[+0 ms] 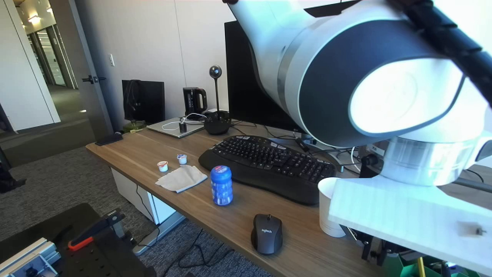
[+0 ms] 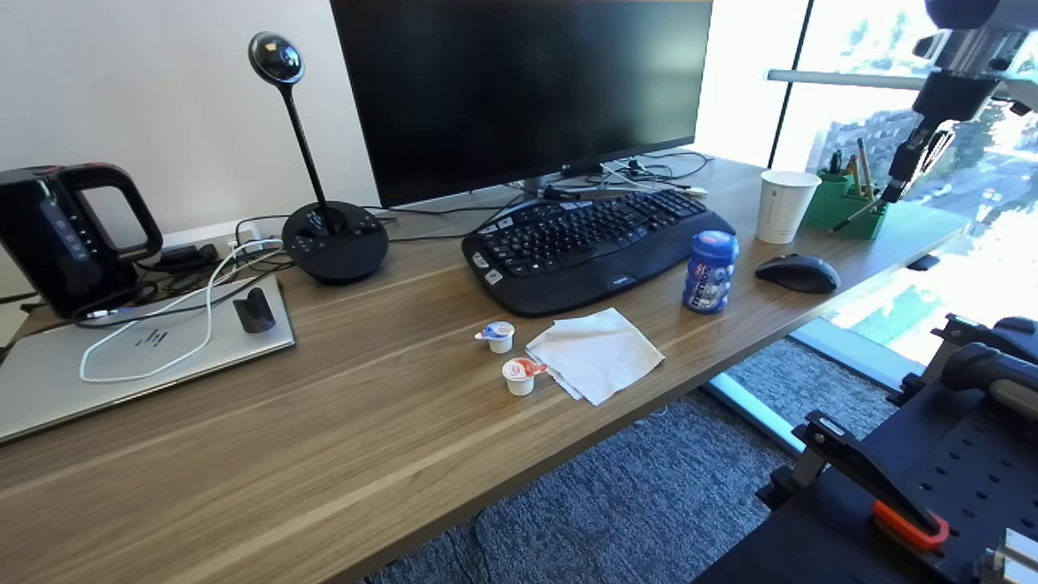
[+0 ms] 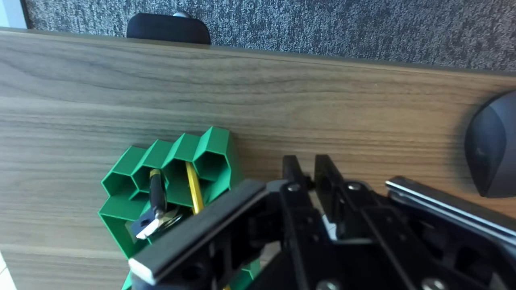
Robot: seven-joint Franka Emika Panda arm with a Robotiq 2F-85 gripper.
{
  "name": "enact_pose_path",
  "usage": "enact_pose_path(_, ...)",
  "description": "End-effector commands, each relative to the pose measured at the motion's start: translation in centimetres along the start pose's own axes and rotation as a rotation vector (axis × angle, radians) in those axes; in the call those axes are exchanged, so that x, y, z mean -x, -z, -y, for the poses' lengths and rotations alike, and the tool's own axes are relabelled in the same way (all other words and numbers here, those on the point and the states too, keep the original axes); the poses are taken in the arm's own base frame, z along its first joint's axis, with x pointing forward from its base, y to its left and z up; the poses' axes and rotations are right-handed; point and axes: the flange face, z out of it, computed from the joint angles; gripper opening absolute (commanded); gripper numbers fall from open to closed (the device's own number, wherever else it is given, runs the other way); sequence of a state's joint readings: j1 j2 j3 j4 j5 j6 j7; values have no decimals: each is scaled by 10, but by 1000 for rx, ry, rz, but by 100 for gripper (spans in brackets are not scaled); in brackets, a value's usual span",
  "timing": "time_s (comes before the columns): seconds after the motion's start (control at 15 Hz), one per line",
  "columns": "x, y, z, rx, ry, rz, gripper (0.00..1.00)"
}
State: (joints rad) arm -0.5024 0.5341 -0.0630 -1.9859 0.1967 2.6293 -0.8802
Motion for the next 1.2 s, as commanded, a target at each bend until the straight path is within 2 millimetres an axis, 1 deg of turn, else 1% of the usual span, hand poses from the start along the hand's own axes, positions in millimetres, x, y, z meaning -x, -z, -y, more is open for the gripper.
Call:
enact_pose_path(0.0,0,0,-5,11,10,-11,48)
enact_pose_path(0.47,0,2,-5,11,-4,-6,98)
enact_pose_path(0.53,0,4,-5,9,-17,2,100)
enact_pose_path(0.73,2,14,-11,35,-87,17,100)
enact_pose_path(1.13,11,43,-27,86,-251,90,100)
